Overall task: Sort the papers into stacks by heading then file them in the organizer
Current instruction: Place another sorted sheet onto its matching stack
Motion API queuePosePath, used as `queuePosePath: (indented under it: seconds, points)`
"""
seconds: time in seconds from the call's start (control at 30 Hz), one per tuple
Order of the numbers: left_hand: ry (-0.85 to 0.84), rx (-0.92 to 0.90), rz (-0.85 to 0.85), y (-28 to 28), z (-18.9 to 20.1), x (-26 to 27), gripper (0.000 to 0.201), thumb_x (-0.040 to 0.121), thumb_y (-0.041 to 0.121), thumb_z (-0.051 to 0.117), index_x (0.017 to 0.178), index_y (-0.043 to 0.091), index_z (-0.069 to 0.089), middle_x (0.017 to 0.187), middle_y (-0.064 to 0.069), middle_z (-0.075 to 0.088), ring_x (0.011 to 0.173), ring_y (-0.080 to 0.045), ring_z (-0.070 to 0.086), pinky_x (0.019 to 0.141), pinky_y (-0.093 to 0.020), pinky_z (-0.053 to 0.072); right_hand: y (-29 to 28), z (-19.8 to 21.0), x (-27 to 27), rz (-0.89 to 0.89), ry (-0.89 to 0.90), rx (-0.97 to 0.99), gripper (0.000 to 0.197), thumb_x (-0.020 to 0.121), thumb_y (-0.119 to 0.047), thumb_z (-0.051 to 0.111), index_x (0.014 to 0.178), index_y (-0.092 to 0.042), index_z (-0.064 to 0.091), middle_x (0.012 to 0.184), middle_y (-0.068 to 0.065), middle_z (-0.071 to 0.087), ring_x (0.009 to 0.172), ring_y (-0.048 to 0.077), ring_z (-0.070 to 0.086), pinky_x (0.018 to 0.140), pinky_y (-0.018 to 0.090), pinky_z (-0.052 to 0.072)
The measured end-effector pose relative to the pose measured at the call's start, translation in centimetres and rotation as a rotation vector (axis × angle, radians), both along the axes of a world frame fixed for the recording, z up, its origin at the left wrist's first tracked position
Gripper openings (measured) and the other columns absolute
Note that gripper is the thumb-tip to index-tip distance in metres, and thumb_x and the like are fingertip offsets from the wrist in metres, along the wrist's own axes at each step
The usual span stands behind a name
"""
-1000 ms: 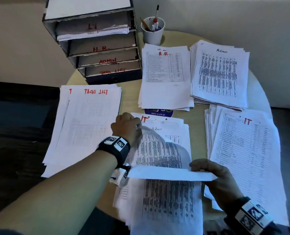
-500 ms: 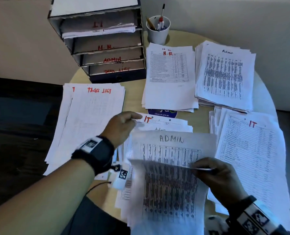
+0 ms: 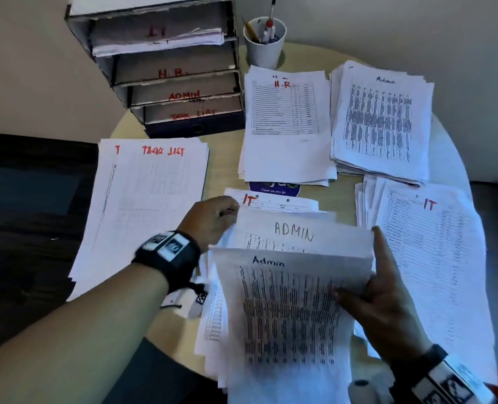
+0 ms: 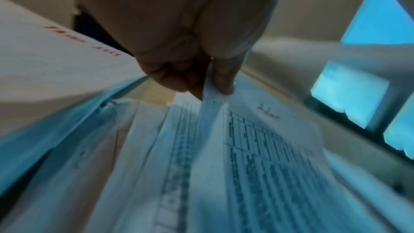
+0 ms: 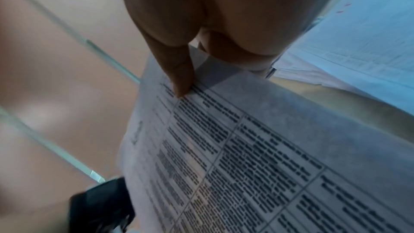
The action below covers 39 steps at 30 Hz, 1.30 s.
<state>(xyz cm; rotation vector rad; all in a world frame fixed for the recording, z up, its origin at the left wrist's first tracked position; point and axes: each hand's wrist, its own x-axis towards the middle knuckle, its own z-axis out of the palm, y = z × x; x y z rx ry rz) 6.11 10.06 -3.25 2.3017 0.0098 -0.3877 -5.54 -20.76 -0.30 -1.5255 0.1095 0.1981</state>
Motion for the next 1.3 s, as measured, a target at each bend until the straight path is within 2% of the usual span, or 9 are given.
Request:
queuePosePath:
  seconds: [0.17,0.27,0.33,0.63,0.73,0.83,0.97,1.07,1.3]
  points:
    - [-0.076,-0.295,-0.004,0.6,4.9,-5.4,0.033,0.090,-0.001,0.067,0.085,0.031,0.072,0.079,0.008,0.071,0.075,-0.004,0.064,0.074,-0.015,0.050,-0.8,0.5,-0.8,0.013,-0.095,-0.260,0.025,0.069,-0.043,0.083,0.084,-0.023,0.076,0.110,0.001,0.070,0.107,0.008,0.064,0.085,0.032,0.054]
    - [-0.100,-0.370,-0.084,0.7,5.8,-7.9,0.025,0.091,0.007,0.067,0.091,0.031,0.073,0.084,0.009,0.073,0.079,-0.012,0.069,0.076,-0.022,0.054,-1.2,-0.7,-0.1,-0.018,0.026,-0.130,0.024,0.064,-0.003,0.079,0.086,-0.012,0.077,0.137,-0.012,0.055,0.126,-0.003,0.049,0.092,0.018,0.047]
    - [-0.140,-0.376,-0.080,0.5,6.0,-8.7,0.027,0.091,0.008,0.067,0.091,0.035,0.073,0.088,0.012,0.073,0.082,-0.009,0.068,0.078,-0.018,0.052,-1.0,-1.2,0.1,0.000,0.192,0.095,0.044,0.067,0.008,0.069,0.098,-0.022,0.078,0.138,-0.014,0.057,0.128,0.009,0.052,0.097,0.037,0.049]
    - [0.229,-1.111,0.513,-2.1,5.3,-7.7,0.036,0.091,0.029,0.051,0.118,0.010,0.064,0.080,-0.005,0.071,0.067,-0.013,0.066,0.061,-0.021,0.053,0.4,-0.9,1.6,-0.198,0.027,-0.229,0.015,0.077,-0.001,0.077,0.079,-0.016,0.076,0.079,-0.003,0.076,0.076,0.015,0.070,0.068,0.025,0.056]
    - [0.321,-0.871,0.322,-3.3,3.1,-8.3,0.041,0.092,0.034,0.058,0.129,0.018,0.061,0.113,-0.002,0.074,0.106,-0.021,0.068,0.092,-0.035,0.053,1.3,0.0,2.4,-0.300,0.121,-0.140,0.012,0.082,-0.001,0.073,0.090,-0.009,0.074,0.085,0.000,0.077,0.080,0.019,0.070,0.065,0.024,0.056]
    - [0.214,-0.491,0.299,-4.3,2.3,-8.2,0.027,0.097,0.013,0.060,0.113,0.034,0.063,0.107,0.015,0.074,0.102,-0.009,0.069,0.092,-0.034,0.054,1.7,0.8,3.5,-0.294,0.145,0.034,0.037,0.084,0.008,0.066,0.118,-0.008,0.061,0.099,0.005,0.075,0.091,0.020,0.071,0.073,0.022,0.056]
    - [0.254,-0.718,0.487,-4.4,2.3,-6.8,0.028,0.101,0.006,0.051,0.124,0.018,0.061,0.119,-0.004,0.071,0.114,-0.026,0.064,0.101,-0.042,0.048,0.7,-0.7,4.1,-0.192,0.277,-0.030,0.088,0.075,-0.004,0.080,0.142,-0.039,0.034,0.125,0.002,0.064,0.106,0.022,0.068,0.089,0.038,0.057]
    - [0.275,-0.817,0.462,-4.3,2.4,-6.5,0.033,0.103,0.004,0.046,0.130,0.017,0.059,0.127,-0.002,0.069,0.119,-0.020,0.063,0.103,-0.039,0.044,1.1,-1.3,3.4,-0.048,0.285,-0.380,0.043,0.080,-0.008,0.076,0.119,-0.017,0.058,0.102,-0.007,0.071,0.090,0.015,0.070,0.066,0.012,0.053]
    - [0.349,-0.711,0.440,-3.5,1.0,-7.0,0.028,0.100,0.010,0.053,0.123,0.023,0.062,0.101,-0.009,0.075,0.082,-0.029,0.065,0.068,-0.040,0.050,2.2,-0.8,2.9,-0.089,0.190,-0.318,0.011,0.086,-0.016,0.068,0.094,-0.022,0.069,0.085,0.008,0.072,0.077,0.031,0.068,0.067,0.052,0.059]
